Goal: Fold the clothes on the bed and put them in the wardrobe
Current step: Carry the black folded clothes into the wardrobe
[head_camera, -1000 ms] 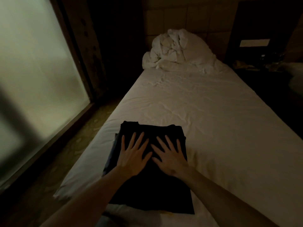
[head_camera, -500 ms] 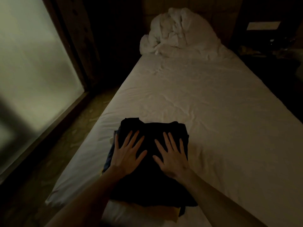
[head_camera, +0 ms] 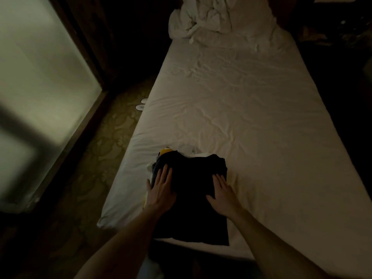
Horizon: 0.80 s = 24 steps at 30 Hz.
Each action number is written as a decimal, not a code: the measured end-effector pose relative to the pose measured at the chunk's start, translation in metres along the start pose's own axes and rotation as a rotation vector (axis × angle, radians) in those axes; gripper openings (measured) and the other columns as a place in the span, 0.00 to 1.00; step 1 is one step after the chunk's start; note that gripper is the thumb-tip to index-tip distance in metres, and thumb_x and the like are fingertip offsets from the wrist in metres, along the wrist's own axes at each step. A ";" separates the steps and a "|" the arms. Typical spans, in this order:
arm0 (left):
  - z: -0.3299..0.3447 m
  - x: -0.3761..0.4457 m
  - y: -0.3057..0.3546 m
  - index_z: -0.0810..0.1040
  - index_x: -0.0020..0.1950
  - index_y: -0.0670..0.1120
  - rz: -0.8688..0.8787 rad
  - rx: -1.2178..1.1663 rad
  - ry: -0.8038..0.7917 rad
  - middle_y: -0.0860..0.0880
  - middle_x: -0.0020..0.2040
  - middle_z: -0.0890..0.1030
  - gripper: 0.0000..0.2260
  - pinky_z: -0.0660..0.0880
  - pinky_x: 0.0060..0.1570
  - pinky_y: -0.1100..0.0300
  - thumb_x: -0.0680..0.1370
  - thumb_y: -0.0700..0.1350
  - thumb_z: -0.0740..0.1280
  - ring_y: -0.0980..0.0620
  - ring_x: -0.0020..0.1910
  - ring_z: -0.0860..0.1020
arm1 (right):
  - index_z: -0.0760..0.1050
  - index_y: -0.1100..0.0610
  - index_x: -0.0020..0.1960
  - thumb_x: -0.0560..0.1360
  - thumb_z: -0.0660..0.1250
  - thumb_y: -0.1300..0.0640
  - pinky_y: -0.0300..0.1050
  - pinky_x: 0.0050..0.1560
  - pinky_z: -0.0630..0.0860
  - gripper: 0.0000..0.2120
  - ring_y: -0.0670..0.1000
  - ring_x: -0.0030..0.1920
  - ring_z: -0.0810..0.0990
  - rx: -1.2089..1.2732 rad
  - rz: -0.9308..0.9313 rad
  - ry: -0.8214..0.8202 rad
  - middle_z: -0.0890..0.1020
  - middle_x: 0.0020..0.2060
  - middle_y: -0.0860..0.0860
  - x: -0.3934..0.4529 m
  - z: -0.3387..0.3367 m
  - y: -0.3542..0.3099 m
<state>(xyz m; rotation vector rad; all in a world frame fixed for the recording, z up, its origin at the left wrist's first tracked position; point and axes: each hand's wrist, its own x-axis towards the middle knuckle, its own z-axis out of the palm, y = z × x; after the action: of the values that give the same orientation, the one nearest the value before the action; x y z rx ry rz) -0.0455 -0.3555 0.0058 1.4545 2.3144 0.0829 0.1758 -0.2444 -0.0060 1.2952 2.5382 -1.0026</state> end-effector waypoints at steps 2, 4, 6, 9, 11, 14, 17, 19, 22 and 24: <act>-0.017 -0.012 0.004 0.38 0.79 0.52 -0.052 -0.064 -0.074 0.54 0.79 0.37 0.36 0.47 0.72 0.34 0.79 0.61 0.55 0.52 0.78 0.39 | 0.40 0.53 0.80 0.78 0.61 0.45 0.55 0.75 0.58 0.40 0.55 0.78 0.53 0.095 0.104 -0.020 0.51 0.79 0.53 -0.014 -0.016 -0.006; -0.029 -0.021 0.007 0.38 0.79 0.51 -0.083 -0.104 -0.134 0.53 0.79 0.38 0.37 0.48 0.72 0.34 0.79 0.59 0.57 0.51 0.78 0.41 | 0.42 0.49 0.79 0.75 0.63 0.44 0.56 0.70 0.67 0.42 0.57 0.74 0.63 0.173 0.205 -0.043 0.58 0.77 0.54 -0.019 -0.024 -0.008; -0.039 -0.025 0.006 0.39 0.79 0.50 -0.098 -0.142 -0.165 0.51 0.80 0.41 0.38 0.49 0.72 0.34 0.79 0.58 0.59 0.50 0.79 0.43 | 0.44 0.45 0.78 0.68 0.61 0.39 0.55 0.66 0.72 0.44 0.56 0.70 0.69 0.251 0.272 -0.060 0.63 0.74 0.54 -0.013 -0.018 0.001; -0.046 -0.023 -0.001 0.41 0.79 0.47 -0.150 -0.240 -0.228 0.48 0.80 0.44 0.39 0.52 0.72 0.35 0.78 0.56 0.61 0.45 0.78 0.49 | 0.47 0.47 0.78 0.66 0.62 0.38 0.53 0.66 0.72 0.46 0.55 0.69 0.70 0.327 0.307 -0.070 0.65 0.74 0.54 -0.009 -0.017 -0.006; -0.046 -0.017 -0.007 0.43 0.79 0.45 -0.218 -0.286 -0.249 0.45 0.79 0.49 0.40 0.57 0.71 0.37 0.76 0.56 0.63 0.42 0.77 0.55 | 0.49 0.51 0.79 0.70 0.66 0.43 0.51 0.67 0.71 0.44 0.55 0.69 0.70 0.361 0.333 -0.065 0.65 0.74 0.54 -0.013 -0.026 -0.023; -0.034 -0.008 -0.020 0.49 0.77 0.40 -0.346 -0.408 -0.275 0.40 0.74 0.60 0.40 0.66 0.66 0.41 0.73 0.53 0.67 0.38 0.71 0.64 | 0.52 0.52 0.78 0.69 0.69 0.43 0.49 0.68 0.70 0.44 0.54 0.69 0.70 0.427 0.380 -0.049 0.66 0.73 0.53 -0.007 -0.012 -0.019; -0.016 0.005 -0.032 0.60 0.72 0.38 -0.469 -0.632 -0.268 0.39 0.67 0.68 0.36 0.73 0.58 0.47 0.72 0.50 0.73 0.39 0.64 0.71 | 0.53 0.59 0.78 0.73 0.72 0.49 0.46 0.70 0.66 0.42 0.56 0.72 0.67 0.518 0.456 0.015 0.65 0.74 0.57 0.002 -0.008 -0.018; -0.004 0.015 -0.034 0.63 0.72 0.41 -0.540 -0.764 -0.245 0.40 0.66 0.73 0.37 0.74 0.53 0.52 0.70 0.51 0.76 0.40 0.63 0.74 | 0.53 0.62 0.78 0.75 0.71 0.54 0.45 0.69 0.65 0.40 0.57 0.72 0.66 0.673 0.527 0.001 0.64 0.74 0.57 0.011 -0.002 -0.012; 0.014 0.027 -0.029 0.69 0.70 0.44 -0.587 -0.696 -0.119 0.41 0.61 0.77 0.41 0.76 0.54 0.50 0.63 0.62 0.74 0.39 0.59 0.76 | 0.52 0.61 0.78 0.75 0.72 0.54 0.45 0.65 0.68 0.41 0.58 0.71 0.68 0.847 0.587 -0.022 0.66 0.73 0.56 0.027 0.013 0.009; 0.024 0.027 -0.029 0.71 0.64 0.43 -0.599 -0.610 -0.062 0.40 0.56 0.77 0.37 0.76 0.54 0.46 0.63 0.63 0.74 0.38 0.55 0.77 | 0.58 0.61 0.76 0.71 0.76 0.53 0.46 0.61 0.72 0.41 0.57 0.67 0.73 0.861 0.636 0.039 0.71 0.69 0.56 0.035 0.022 0.017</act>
<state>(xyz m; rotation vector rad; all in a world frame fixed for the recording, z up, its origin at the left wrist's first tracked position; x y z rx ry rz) -0.0713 -0.3486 -0.0318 0.4467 2.2826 0.5077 0.1624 -0.2267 -0.0448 2.1045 1.4717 -1.9414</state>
